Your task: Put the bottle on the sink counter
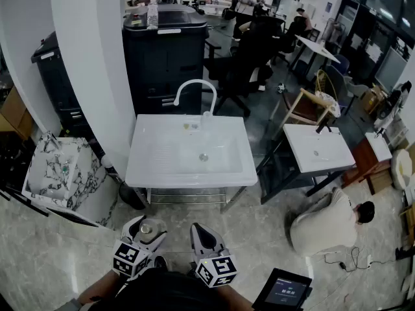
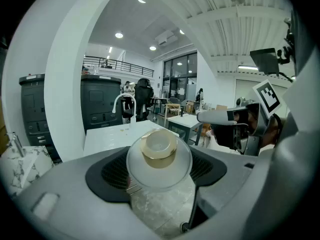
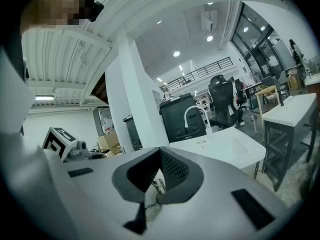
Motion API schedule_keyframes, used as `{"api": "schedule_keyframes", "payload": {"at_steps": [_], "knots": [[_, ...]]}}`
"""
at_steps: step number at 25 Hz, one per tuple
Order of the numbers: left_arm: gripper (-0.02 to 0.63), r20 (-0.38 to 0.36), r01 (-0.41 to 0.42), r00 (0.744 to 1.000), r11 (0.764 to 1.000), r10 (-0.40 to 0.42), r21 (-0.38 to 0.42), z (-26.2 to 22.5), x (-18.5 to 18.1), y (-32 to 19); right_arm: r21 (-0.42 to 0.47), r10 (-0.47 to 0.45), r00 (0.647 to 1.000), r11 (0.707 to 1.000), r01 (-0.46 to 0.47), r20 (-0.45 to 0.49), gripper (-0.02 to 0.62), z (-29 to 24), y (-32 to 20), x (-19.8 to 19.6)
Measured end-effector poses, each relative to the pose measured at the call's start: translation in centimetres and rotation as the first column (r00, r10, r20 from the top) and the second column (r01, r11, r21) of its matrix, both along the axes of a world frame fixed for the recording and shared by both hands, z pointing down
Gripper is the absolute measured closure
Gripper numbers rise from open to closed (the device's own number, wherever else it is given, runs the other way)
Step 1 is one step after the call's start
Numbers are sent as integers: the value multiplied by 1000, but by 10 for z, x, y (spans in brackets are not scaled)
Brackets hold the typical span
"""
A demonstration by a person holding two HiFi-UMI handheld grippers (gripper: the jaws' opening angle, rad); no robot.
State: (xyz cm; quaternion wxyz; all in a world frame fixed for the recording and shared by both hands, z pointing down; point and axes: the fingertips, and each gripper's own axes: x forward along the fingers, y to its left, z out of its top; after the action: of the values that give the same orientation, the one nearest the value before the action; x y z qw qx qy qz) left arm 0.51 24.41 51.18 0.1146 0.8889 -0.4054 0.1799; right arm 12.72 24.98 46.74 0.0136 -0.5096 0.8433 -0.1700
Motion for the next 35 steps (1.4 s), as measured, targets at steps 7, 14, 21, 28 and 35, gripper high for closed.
{"api": "schedule_keyframes", "payload": {"at_steps": [7,14,21,28,35], "knots": [[265,-8,-3,1000,1000,3,-19,7,-10,-5,-12,3,1000,1000,-3,-7,600,5,-4,-11],[265,-10,-4,1000,1000,4,-23,10,-18,-11,1,3,999,1000,-3,48,600,4,-11,-21],[265,-16,-25,1000,999,25,-30,11,-43,-18,-23,15,999,1000,-14,41,600,6,-27,-49],[265,-31,-74,997,996,72,-48,23,-73,-26,-78,30,1000,996,-29,3,600,22,-33,-82],[265,22,-94,995,995,95,-42,28,-94,-33,-100,40,999,994,-41,-12,600,27,-36,-99]]}}
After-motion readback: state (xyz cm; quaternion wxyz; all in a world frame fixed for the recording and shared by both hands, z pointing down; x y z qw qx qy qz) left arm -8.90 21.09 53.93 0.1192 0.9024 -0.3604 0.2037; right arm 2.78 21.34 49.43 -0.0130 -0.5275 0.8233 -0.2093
